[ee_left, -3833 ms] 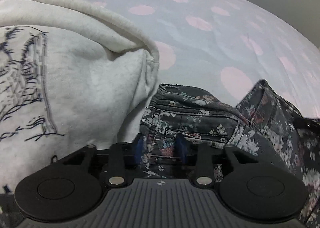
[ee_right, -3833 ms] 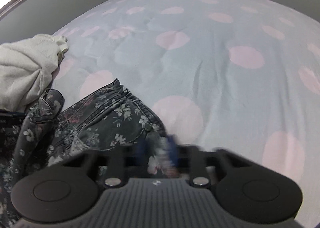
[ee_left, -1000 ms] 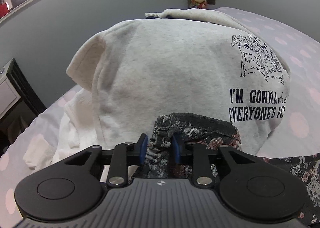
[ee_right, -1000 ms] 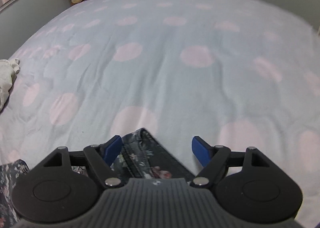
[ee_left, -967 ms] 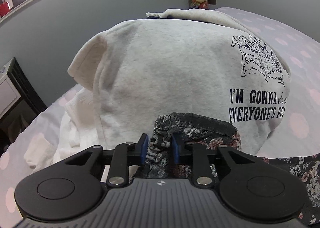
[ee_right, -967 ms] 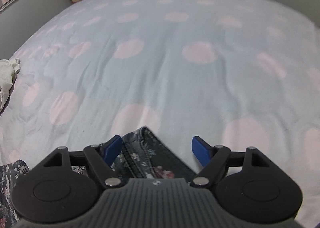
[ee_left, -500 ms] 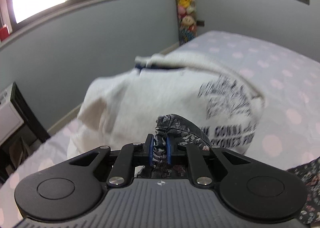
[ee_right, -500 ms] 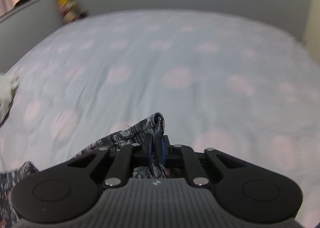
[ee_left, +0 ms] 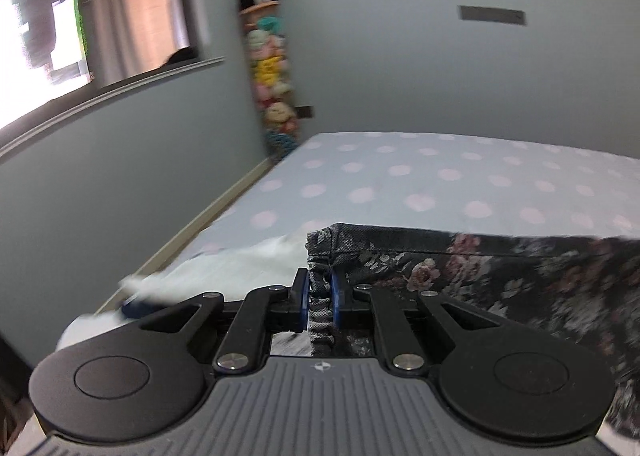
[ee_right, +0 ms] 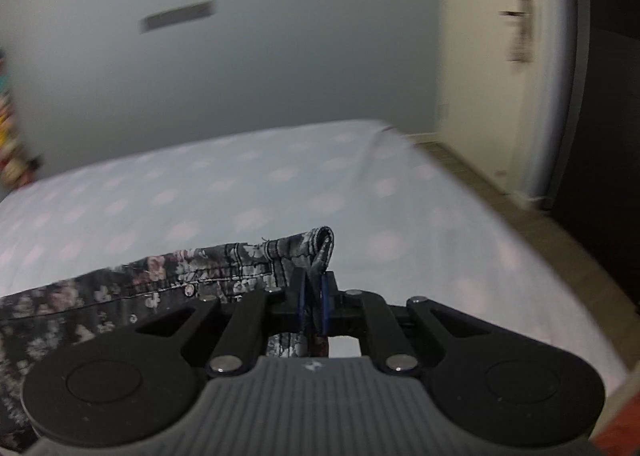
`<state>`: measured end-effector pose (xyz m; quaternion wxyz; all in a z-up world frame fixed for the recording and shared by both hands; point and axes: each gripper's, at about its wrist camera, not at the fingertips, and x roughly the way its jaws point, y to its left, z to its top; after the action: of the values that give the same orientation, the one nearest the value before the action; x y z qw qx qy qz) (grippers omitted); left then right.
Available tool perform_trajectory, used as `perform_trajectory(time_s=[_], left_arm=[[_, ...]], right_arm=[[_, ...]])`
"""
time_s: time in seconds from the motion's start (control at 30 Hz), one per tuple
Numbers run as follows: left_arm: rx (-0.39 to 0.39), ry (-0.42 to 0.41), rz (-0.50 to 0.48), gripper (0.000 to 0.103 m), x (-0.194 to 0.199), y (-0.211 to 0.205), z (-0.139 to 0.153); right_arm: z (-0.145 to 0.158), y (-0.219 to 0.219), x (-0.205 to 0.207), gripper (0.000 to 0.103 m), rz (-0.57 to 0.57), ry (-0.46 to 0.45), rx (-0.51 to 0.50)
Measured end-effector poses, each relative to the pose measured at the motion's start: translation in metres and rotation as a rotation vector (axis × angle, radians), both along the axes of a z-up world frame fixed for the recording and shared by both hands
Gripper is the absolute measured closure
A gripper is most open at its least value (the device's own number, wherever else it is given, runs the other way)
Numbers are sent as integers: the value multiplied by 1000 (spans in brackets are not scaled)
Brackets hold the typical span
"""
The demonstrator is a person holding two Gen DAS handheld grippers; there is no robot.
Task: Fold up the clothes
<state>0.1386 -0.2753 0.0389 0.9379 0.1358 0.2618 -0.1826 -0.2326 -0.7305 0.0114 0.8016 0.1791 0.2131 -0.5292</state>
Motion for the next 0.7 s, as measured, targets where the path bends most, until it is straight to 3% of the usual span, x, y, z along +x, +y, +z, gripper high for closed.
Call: perform_trajectory(time_s=[0.13,0.27,0.47,0.7], left_arm=[[56,12,-66,94,31,-66,-14],[137,61,-98,95,63,-125,-46],[258,117,-86,95,110,-188,-104],[330,155,-64,95,155,-225,-154]], right_arm=[[12,-36,-39,94,-108,12,0],[-13,-75,-49,94,-146,50,55],[-72,-126,-26,94,-149,140,88],[-129,-175,22,94,-137,225,127]])
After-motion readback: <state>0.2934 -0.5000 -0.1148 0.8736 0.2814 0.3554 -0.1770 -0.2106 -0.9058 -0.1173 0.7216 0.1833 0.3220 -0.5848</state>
